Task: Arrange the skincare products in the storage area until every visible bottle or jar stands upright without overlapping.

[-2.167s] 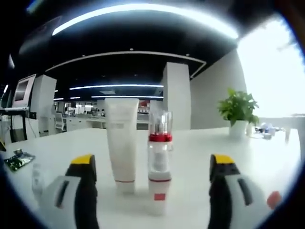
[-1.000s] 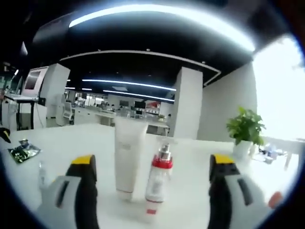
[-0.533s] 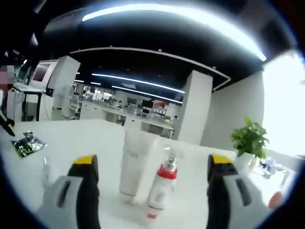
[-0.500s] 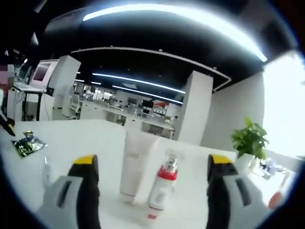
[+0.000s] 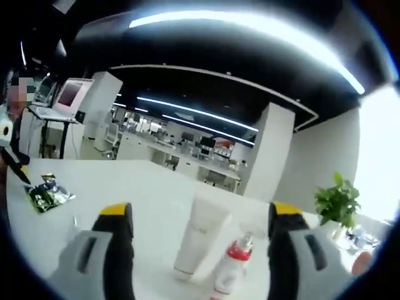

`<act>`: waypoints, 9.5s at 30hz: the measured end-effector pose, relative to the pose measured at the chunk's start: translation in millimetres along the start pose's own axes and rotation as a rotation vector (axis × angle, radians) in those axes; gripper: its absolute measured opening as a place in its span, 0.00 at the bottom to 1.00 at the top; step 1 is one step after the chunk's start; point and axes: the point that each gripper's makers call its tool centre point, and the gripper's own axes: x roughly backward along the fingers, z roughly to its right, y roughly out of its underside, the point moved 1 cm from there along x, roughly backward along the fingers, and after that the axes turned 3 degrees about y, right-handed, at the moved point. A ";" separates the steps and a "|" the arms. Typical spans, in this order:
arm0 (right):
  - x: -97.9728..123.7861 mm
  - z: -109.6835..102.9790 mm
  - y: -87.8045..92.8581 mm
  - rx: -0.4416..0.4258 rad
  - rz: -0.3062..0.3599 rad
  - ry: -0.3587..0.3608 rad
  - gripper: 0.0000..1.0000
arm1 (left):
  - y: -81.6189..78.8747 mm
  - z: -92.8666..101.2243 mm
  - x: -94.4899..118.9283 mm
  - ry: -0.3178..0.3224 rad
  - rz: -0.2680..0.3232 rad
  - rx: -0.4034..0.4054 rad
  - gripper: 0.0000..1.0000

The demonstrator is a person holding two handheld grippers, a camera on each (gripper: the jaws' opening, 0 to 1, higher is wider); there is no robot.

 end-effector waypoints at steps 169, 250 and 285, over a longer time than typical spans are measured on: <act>-27.6 -273.5 92.3 0.285 -0.737 -1.002 0.58 | 6.6 -18.4 37.1 -0.093 0.074 0.041 0.95; -21.5 -266.9 29.5 0.153 -0.498 -1.043 0.19 | 6.8 -15.1 36.0 -0.104 0.061 0.032 0.95; -32.9 -257.9 -7.8 -0.138 0.055 -1.069 0.19 | 10.1 -10.4 28.5 -0.126 0.017 0.025 0.95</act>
